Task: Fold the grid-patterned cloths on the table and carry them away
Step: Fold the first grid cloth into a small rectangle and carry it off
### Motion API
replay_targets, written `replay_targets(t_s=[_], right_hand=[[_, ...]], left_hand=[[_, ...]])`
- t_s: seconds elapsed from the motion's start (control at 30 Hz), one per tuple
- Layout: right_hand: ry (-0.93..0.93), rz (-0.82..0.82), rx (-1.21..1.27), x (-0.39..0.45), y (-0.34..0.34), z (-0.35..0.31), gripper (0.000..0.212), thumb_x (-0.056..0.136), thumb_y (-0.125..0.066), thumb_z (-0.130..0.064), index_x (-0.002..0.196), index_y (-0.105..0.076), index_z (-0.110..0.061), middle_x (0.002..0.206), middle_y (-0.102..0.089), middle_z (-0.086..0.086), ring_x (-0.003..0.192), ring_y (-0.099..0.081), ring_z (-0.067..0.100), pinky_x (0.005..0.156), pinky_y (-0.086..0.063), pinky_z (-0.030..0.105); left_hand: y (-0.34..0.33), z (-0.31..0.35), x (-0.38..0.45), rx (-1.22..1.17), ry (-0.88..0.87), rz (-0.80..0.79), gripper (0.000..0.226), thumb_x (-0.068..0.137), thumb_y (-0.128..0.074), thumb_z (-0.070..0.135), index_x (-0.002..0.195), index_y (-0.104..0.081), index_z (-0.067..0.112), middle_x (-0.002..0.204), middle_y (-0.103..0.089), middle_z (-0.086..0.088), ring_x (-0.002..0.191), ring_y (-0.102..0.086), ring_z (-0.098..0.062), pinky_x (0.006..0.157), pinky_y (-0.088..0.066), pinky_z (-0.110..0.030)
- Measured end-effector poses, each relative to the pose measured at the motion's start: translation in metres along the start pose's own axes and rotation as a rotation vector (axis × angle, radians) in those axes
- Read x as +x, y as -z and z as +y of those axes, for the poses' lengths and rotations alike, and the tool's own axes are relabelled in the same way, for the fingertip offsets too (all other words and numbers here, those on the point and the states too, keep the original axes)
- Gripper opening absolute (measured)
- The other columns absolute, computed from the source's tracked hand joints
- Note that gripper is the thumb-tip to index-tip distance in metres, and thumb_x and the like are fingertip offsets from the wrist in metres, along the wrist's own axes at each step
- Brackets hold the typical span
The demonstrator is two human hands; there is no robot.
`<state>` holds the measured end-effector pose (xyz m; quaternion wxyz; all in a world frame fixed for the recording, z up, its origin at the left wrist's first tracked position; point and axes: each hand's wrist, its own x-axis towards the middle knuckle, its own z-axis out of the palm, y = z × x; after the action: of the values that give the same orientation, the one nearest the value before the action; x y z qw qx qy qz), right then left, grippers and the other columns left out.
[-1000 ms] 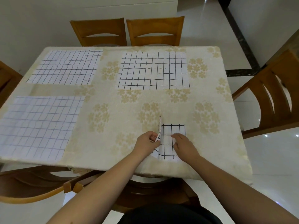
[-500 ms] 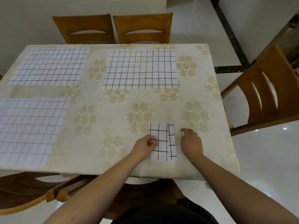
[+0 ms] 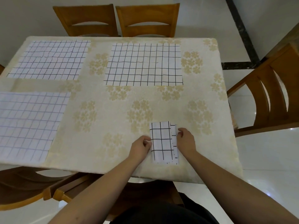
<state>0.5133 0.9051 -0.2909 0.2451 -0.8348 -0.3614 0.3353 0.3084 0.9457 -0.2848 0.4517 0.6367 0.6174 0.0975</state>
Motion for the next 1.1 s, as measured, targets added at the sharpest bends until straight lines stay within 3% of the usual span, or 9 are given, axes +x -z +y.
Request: replay_targets(t_s=[0.17, 0.27, 0.37, 0.6, 0.73, 0.93, 1.1], right_hand=[[-0.002, -0.020, 0.011, 0.002, 0.005, 0.001, 0.034, 0.098, -0.039, -0.015, 0.128, -0.055, -0.012, 0.110, -0.065, 0.011, 0.093, -0.061, 0.027, 0.077, -0.049, 0.032], [0.001, -0.047, -0.006, 0.002, 0.006, 0.000, 0.032, 0.098, -0.042, -0.016, 0.127, -0.056, -0.011, 0.110, -0.065, 0.009, 0.086, -0.060, 0.021, 0.073, -0.043, 0.026], [0.008, -0.055, -0.019, 0.002, 0.004, -0.001, 0.029, 0.097, -0.049, -0.024, 0.122, -0.060, -0.012, 0.110, -0.066, 0.007, 0.089, -0.062, 0.020, 0.075, -0.047, 0.027], [-0.078, -0.073, -0.008, 0.003, 0.000, -0.009, 0.028, 0.088, -0.066, -0.036, 0.107, -0.062, -0.017, 0.090, -0.060, -0.005, 0.082, -0.059, 0.014, 0.070, -0.047, 0.027], [-0.109, -0.095, -0.080, 0.005, -0.001, -0.014, 0.019, 0.087, -0.066, -0.036, 0.096, -0.066, -0.020, 0.093, -0.066, -0.001, 0.082, -0.063, 0.018, 0.067, -0.048, 0.027], [-0.101, -0.071, 0.020, -0.009, 0.004, -0.011, 0.011, 0.087, -0.065, -0.033, 0.085, -0.059, -0.024, 0.080, -0.064, -0.007, 0.075, -0.062, 0.013, 0.067, -0.047, 0.028], [-0.141, -0.066, 0.066, -0.020, 0.007, -0.001, 0.009, 0.086, -0.066, -0.028, 0.085, -0.062, -0.019, 0.080, -0.065, -0.004, 0.074, -0.062, 0.013, 0.067, -0.048, 0.026]], left_hand=[[-0.006, 0.002, 0.005, -0.001, -0.066, 0.020, 0.022, 0.085, -0.072, 0.022, 0.105, -0.063, 0.017, 0.079, -0.062, 0.000, 0.070, -0.055, -0.006, 0.063, -0.038, -0.003], [-0.009, 0.006, 0.010, 0.001, -0.075, 0.056, 0.039, 0.084, -0.073, 0.024, 0.119, -0.058, 0.017, 0.089, -0.059, -0.005, 0.074, -0.054, -0.009, 0.063, -0.039, -0.008], [-0.010, 0.008, 0.016, 0.056, -0.076, 0.086, 0.051, 0.089, -0.066, 0.030, 0.135, -0.051, 0.016, 0.097, -0.058, -0.003, 0.083, -0.054, -0.012, 0.071, -0.036, -0.016], [-0.006, 0.005, 0.029, 0.140, -0.085, 0.019, 0.053, 0.092, -0.062, 0.032, 0.142, -0.046, 0.019, 0.100, -0.060, -0.005, 0.080, -0.055, -0.012, 0.073, -0.037, -0.019], [-0.007, 0.006, 0.031, 0.154, -0.087, 0.001, 0.058, 0.092, -0.062, 0.032, 0.144, -0.041, 0.019, 0.100, -0.059, -0.006, 0.081, -0.054, -0.013, 0.075, -0.038, -0.021], [-0.007, 0.005, 0.028, 0.179, -0.110, 0.002, 0.060, 0.093, -0.061, 0.032, 0.147, -0.037, 0.021, 0.103, -0.054, -0.003, 0.080, -0.054, -0.012, 0.075, -0.038, -0.020], [-0.007, 0.009, 0.024, 0.208, -0.117, -0.013, 0.061, 0.094, -0.059, 0.034, 0.149, -0.033, 0.022, 0.105, -0.046, -0.001, 0.078, -0.051, -0.011, 0.073, -0.038, -0.020]])
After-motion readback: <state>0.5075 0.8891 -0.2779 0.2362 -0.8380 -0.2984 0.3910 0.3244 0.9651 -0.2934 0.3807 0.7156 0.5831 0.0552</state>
